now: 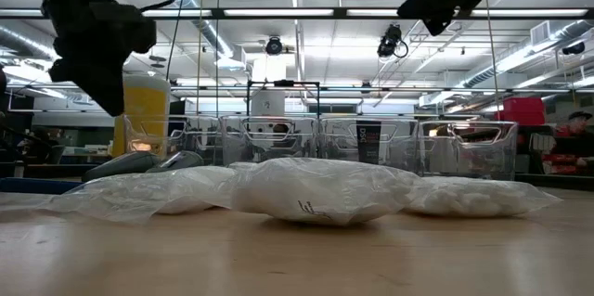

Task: Pick & Place Travel size toiletries
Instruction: Put the black deodorant into the middle left transparent bin

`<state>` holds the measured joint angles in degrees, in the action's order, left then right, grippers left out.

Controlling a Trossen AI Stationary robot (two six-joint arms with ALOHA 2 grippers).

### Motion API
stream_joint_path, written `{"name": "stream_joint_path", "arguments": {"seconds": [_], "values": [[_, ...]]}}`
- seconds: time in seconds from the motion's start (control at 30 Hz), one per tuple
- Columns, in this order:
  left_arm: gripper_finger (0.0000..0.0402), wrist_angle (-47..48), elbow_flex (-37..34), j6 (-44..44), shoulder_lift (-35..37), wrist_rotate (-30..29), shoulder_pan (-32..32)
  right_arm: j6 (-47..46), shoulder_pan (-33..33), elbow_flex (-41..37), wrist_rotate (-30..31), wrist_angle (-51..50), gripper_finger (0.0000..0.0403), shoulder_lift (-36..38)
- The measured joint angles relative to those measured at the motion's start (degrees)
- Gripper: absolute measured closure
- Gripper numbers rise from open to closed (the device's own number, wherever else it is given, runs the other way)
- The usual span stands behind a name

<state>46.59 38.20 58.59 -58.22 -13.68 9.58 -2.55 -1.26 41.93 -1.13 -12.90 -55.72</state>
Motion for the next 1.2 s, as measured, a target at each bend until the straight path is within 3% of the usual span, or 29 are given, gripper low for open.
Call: {"name": "stream_joint_path", "arguments": {"seconds": [0.27,0.43,0.6,0.8,1.2], "values": [[0.0305,-0.3,0.0,9.5,-2.4,-0.5,0.0,0.0,0.0,0.0,0.0,0.2,0.0381,0.0],[0.0258,-0.2,0.1,13.7,-4.1,0.1,-0.1,0.0,0.0,0.0,0.0,0.2,0.0382,0.0],[0.0200,0.0,0.1,13.6,-6.7,5.7,-1.7,0.0,0.0,0.0,0.0,0.2,0.0383,0.0],[0.0151,-0.9,1.0,12.8,-7.7,6.1,-3.7,0.0,0.0,0.0,0.0,0.3,0.0384,0.0],[0.0145,0.4,2.6,15.9,-7.8,3.2,-7.5,0.0,0.0,0.0,0.0,0.1,0.0384,0.0]]}}
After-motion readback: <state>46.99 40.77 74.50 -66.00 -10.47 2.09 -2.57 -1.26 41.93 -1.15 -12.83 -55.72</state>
